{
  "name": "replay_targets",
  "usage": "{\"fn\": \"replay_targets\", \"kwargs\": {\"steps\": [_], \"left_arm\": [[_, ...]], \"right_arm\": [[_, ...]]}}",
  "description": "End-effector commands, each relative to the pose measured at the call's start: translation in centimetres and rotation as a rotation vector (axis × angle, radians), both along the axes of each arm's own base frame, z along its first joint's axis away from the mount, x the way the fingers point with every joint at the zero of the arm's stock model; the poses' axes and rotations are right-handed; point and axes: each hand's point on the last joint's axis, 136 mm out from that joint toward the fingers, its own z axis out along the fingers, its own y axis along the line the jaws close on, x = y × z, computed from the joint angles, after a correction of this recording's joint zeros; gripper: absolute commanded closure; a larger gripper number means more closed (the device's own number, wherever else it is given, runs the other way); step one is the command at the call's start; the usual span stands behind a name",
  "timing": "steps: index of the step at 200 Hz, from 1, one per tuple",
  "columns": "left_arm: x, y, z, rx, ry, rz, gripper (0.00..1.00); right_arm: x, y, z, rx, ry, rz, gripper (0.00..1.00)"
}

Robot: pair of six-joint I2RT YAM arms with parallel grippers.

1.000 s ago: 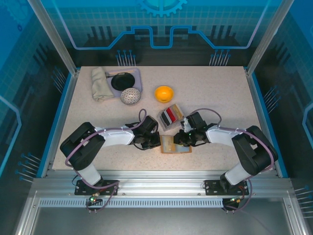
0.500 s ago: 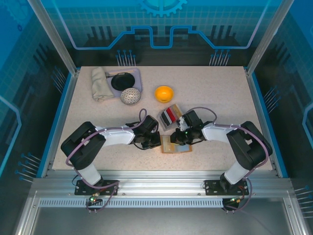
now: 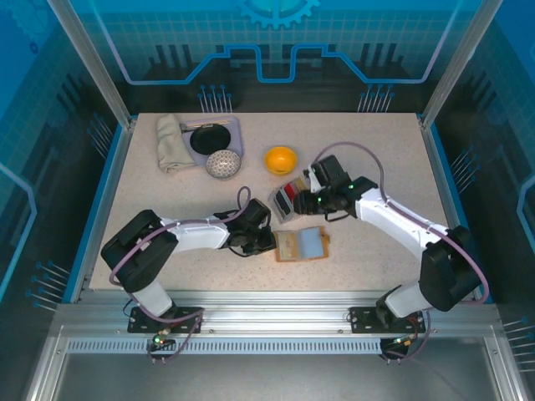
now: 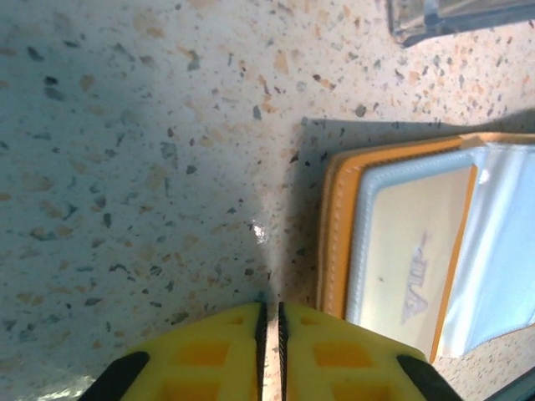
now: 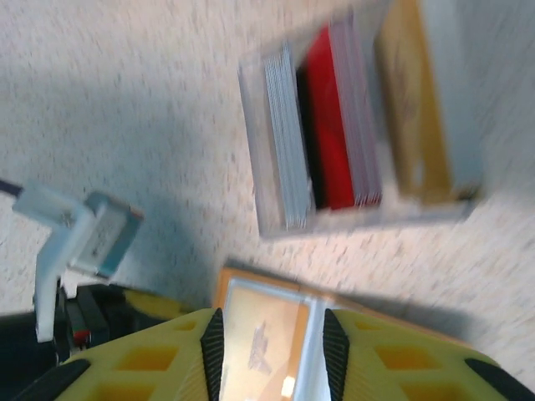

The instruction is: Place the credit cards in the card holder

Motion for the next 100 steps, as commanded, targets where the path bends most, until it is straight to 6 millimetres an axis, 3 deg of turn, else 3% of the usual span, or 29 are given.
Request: {"fn": "replay_targets", "kwargs": {"steps": [1, 34, 100], "left_arm": [[0.1, 1.4, 0.9, 0.045, -0.043, 0.021, 0.8], [1.2, 1.7, 2.9, 0.017, -0.09, 0.054, 0.69], [3.7, 3.3, 5.0, -0.047, -0.117, 0.155, 0.6]], "right_arm": [[1.0, -1.5, -0.7, -0.21, -0.015, 0.079, 0.64], [3.2, 0.2, -1.5, -0.317, -0.011, 0.157, 0.65], [5.9, 2.0, -4.5, -0.504, 0.004, 0.223, 0.67]]}}
